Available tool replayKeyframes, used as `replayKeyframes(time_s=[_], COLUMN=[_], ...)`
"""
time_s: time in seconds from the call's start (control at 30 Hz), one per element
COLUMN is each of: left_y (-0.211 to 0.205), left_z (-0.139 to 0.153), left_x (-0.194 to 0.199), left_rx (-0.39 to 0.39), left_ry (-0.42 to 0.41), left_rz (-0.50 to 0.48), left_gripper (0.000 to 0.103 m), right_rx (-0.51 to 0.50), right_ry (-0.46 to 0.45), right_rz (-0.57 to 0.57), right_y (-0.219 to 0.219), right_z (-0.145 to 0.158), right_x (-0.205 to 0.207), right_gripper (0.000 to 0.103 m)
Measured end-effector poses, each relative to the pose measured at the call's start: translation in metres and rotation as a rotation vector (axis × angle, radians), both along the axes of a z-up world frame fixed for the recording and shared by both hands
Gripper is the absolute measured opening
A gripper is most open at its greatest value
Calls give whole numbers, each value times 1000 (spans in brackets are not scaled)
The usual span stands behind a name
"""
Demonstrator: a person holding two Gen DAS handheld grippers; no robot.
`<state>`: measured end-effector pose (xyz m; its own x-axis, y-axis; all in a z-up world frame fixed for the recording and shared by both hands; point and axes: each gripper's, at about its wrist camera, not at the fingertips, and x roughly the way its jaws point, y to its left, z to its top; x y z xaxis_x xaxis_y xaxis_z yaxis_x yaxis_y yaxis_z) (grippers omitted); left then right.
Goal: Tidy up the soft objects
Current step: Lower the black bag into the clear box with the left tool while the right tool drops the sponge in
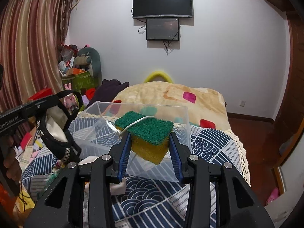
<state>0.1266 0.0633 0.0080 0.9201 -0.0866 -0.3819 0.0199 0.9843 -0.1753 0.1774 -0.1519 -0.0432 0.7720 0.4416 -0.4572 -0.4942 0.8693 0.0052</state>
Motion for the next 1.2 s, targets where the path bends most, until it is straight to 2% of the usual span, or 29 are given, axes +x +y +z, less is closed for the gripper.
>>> replayKeyframes(time_s=[0.13, 0.3, 0.5, 0.53, 0.6, 0.63, 0.67, 0.83, 0.93, 1.1, 1.17, 1.2], left_y=[-3, -9, 0, 2, 3, 3, 2, 3, 6, 6, 7, 7], left_z=[3, -9, -24, -25, -27, -27, -26, -20, -22, -33, -37, -38], left_x=[19, 48, 66, 66, 67, 67, 67, 59, 53, 37, 28, 24], left_rx=[31, 88, 60, 53, 51, 56, 59, 64, 41, 41, 27, 20], left_ry=[28, 99, 179, 190, 202, 213, 216, 191, 206, 240, 248, 250], left_rz=[-3, 4, -22, -34, -44, -52, -51, -40, -54, -68, -69, -75], left_gripper=[14, 14, 15, 18, 36, 52, 63, 66, 75, 73, 56, 54], right_rx=[-7, -77, -122, -124, -124, -126, -127, -133, -138, -133, -132, -132], right_ry=[38, 50, 85, 95, 113, 119, 125, 136, 136, 136, 133, 133], right_rz=[4, 13, 25, 28, 32, 33, 34, 34, 32, 29, 27, 27], right_y=[4, 16, 19, 19, 18, 18, 18, 18, 17, 14, 13, 14], right_z=[-2, -9, -15, -16, -18, -17, -18, -18, -18, -15, -15, -15], right_x=[11, 18, 28, 30, 33, 35, 36, 35, 34, 36, 35, 35], right_gripper=[36, 36, 37, 37, 37, 37, 37, 37, 37, 37, 37, 37])
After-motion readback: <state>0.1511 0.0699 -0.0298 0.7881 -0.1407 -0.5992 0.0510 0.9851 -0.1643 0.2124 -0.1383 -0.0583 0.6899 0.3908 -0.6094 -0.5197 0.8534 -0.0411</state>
